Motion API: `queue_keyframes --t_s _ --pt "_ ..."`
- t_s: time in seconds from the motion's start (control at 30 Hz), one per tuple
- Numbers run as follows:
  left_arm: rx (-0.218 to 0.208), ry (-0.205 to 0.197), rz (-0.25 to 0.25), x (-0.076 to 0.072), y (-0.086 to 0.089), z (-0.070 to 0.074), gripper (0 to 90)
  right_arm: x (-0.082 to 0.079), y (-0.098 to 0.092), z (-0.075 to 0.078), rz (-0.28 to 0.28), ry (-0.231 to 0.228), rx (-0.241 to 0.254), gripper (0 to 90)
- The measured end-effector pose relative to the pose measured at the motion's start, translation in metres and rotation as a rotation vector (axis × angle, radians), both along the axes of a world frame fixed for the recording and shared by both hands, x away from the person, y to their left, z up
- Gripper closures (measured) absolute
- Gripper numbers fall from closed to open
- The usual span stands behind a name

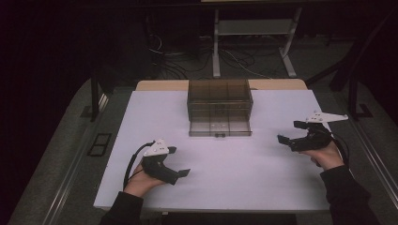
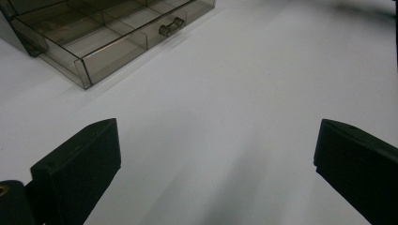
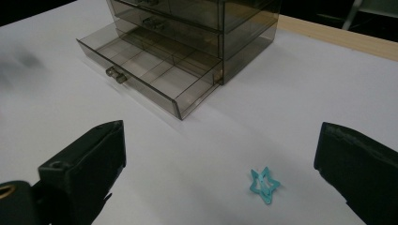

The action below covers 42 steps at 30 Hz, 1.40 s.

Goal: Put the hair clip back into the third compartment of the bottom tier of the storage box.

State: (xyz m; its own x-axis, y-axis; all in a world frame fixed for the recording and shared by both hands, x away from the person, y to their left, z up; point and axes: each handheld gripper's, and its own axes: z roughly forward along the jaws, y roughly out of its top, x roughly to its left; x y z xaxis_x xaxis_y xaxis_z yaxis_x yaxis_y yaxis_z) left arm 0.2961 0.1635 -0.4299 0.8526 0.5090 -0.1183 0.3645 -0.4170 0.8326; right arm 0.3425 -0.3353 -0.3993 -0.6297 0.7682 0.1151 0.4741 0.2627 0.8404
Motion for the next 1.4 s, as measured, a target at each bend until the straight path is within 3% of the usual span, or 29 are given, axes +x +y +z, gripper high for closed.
queue_keyframes --t_s 1.13,1.4 --pt "-0.005 0.006 -0.013 0.0 0.0 -0.001 0.2 0.036 -0.011 0.01 -0.05 -0.008 0.02 2.1" --pt "-0.006 0.005 -0.013 0.001 -0.001 -0.001 0.2 0.045 -0.017 0.002 -0.083 0.013 0.01 2.1"
